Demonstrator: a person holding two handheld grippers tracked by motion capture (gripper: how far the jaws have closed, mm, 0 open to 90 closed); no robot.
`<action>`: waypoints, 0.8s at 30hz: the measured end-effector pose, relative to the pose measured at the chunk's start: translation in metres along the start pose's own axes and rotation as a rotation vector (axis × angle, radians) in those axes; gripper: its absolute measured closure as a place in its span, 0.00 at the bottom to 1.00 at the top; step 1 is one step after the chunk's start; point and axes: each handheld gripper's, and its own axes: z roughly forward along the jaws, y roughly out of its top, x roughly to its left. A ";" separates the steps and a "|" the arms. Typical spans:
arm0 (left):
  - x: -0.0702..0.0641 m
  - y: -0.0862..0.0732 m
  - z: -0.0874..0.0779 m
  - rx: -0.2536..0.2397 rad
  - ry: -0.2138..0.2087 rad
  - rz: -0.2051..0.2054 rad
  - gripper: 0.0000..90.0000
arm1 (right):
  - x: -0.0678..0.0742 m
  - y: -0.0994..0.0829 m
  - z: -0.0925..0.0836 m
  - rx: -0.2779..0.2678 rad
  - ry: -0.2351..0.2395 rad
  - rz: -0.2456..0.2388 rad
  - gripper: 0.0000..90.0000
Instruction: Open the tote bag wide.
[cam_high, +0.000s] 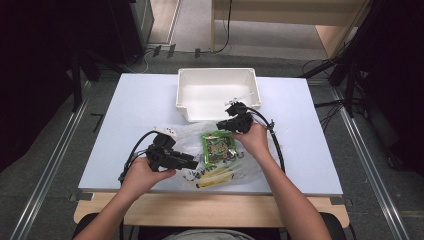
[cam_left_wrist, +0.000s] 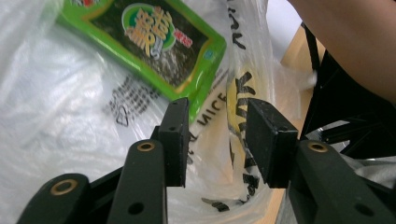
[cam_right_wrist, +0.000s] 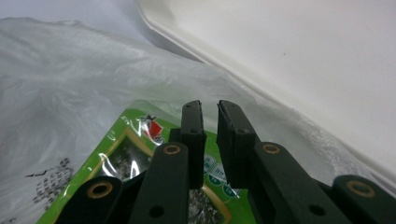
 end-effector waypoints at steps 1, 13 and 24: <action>0.000 0.003 -0.001 0.001 -0.002 0.002 0.65 | 0.001 -0.001 -0.003 -0.009 0.003 0.007 0.87; -0.002 0.038 -0.012 -0.026 -0.006 0.014 0.55 | 0.004 -0.020 -0.031 -0.027 0.007 -0.005 0.72; 0.012 0.067 -0.010 -0.016 0.068 0.050 0.65 | 0.011 -0.037 -0.047 -0.033 0.011 -0.015 0.72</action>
